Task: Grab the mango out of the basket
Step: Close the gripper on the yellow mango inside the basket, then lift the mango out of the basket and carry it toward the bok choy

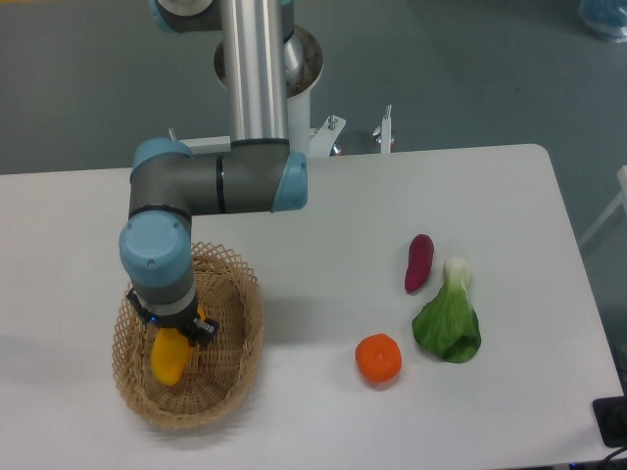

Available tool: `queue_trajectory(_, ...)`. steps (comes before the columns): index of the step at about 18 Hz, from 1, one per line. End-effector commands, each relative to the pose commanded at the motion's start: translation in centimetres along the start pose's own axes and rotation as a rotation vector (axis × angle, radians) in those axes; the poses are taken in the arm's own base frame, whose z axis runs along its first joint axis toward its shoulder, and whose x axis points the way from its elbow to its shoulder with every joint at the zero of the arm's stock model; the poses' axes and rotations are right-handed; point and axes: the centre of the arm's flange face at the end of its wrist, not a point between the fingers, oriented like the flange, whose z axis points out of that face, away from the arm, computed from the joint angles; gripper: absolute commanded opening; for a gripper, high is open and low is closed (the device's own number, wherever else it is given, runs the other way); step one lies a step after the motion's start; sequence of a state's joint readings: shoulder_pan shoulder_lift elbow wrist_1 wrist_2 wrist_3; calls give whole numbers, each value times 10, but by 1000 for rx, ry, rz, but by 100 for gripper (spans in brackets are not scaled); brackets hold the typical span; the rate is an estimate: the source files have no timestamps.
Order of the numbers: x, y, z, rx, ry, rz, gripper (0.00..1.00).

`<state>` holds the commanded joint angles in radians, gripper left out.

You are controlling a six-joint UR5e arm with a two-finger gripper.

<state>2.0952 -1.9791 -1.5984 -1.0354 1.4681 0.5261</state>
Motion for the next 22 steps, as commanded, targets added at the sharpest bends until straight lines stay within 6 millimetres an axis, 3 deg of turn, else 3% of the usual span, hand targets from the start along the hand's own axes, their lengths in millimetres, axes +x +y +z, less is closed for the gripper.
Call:
queue_trajectory(6,-77,38,-61,79,-67,-122,19)
queue_trajectory(14,-176,111,-77,42,-130,-130,19)
queue_trajectory(22,-211,153,-68,10,-122,-118,22)
